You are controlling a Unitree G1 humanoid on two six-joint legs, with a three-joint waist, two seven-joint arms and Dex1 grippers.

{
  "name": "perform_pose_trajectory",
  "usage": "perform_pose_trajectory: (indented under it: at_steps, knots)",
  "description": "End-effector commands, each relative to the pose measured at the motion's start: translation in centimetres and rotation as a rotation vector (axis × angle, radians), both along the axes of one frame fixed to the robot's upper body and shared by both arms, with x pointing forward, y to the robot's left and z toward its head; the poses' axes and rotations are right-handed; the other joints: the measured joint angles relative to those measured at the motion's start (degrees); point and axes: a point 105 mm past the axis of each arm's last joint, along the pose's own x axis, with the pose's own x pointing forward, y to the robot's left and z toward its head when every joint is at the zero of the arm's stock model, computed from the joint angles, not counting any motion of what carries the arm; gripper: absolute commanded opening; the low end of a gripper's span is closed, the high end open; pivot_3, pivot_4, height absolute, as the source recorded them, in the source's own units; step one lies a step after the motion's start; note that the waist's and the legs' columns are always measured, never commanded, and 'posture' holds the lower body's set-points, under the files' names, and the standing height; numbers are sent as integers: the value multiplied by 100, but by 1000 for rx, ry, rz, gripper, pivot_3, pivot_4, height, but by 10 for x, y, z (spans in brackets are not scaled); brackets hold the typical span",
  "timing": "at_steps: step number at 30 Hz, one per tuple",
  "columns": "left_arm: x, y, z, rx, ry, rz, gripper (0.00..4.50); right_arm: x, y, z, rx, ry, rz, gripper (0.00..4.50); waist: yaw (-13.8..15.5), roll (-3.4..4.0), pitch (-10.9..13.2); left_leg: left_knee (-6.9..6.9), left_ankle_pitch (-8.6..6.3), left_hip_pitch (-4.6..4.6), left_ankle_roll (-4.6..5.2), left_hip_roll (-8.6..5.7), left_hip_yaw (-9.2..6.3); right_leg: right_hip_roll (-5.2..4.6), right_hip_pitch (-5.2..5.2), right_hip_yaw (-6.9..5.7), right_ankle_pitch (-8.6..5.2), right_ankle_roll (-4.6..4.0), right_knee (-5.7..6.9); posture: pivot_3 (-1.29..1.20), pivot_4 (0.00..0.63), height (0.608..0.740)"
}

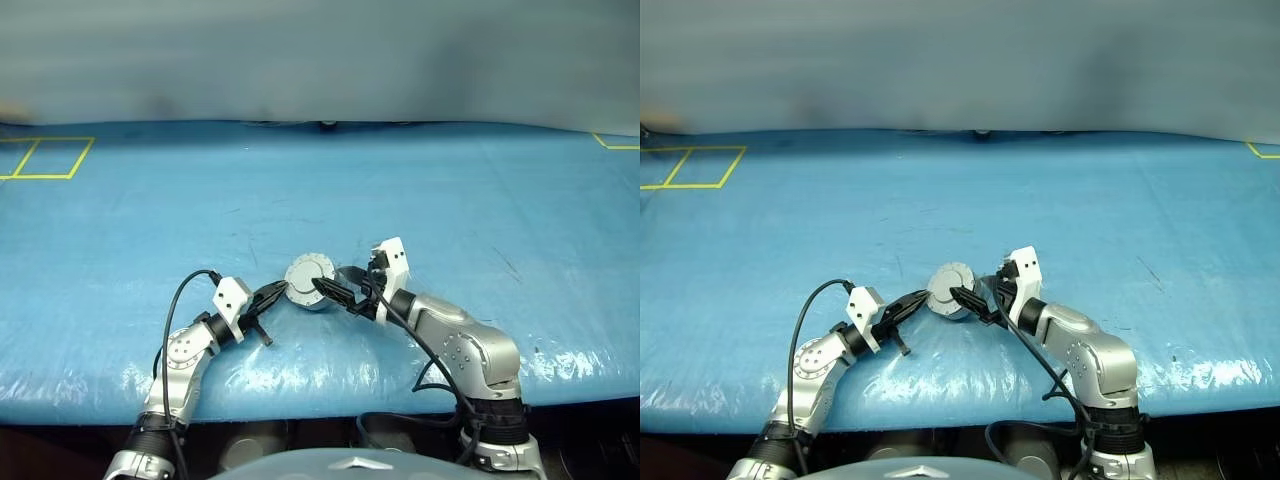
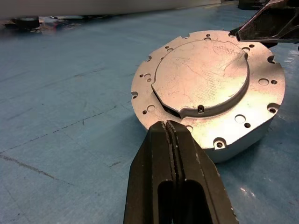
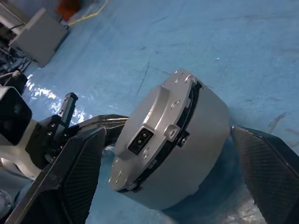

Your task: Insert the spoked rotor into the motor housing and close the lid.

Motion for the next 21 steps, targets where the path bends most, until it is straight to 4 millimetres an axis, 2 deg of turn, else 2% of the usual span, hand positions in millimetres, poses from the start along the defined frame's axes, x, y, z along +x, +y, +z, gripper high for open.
perform_pose_trajectory:
  at_steps: [1, 2, 5, 9, 10, 21]
  knots:
    - [-7, -7, -11, 27, 44, -32, 0, -3, 5, 2, 73, 42, 9, 4464, 2, 4, 2, 0, 0, 0, 0, 0, 0, 0, 0, 0, 0, 0, 0, 0, 150, 740]
    - [-7, -7, -11, 27, 43, -32, 0, -3, 5, 1, 89, 57, 7, 4464, 2, 4, 3, 0, -1, 0, 0, 0, 0, 0, 0, 0, 0, 0, 0, 0, 150, 740]
    - [-7, -7, -10, 30, 40, -29, 0, -2, 8, 3, 169, 90, 2, 3849, 1, 5, 3, 0, -1, 0, 0, 1, 0, 0, 0, -1, 0, 0, 0, 0, 150, 740]
    - [-9, -5, -11, 34, 41, -26, 0, -1, 7, 6, 257, 127, -1, 2605, -3, 8, 6, 0, -1, 0, 0, 0, 1, 0, -1, 0, 0, 0, 0, 0, 150, 740]
    - [-9, -5, -11, 35, 42, -25, 0, -1, 7, 7, 272, 134, -2, 2412, -2, 9, 6, 0, -1, 0, 0, 0, 1, 0, -1, 0, 0, 0, 0, 0, 150, 740]
    - [-9, -4, -13, 40, 48, -24, 0, -1, 7, 7, 334, 171, 2, 2412, -13, 10, 7, 0, -2, 0, 1, 1, 3, 0, -2, 0, 0, 0, 1, 0, 150, 740]
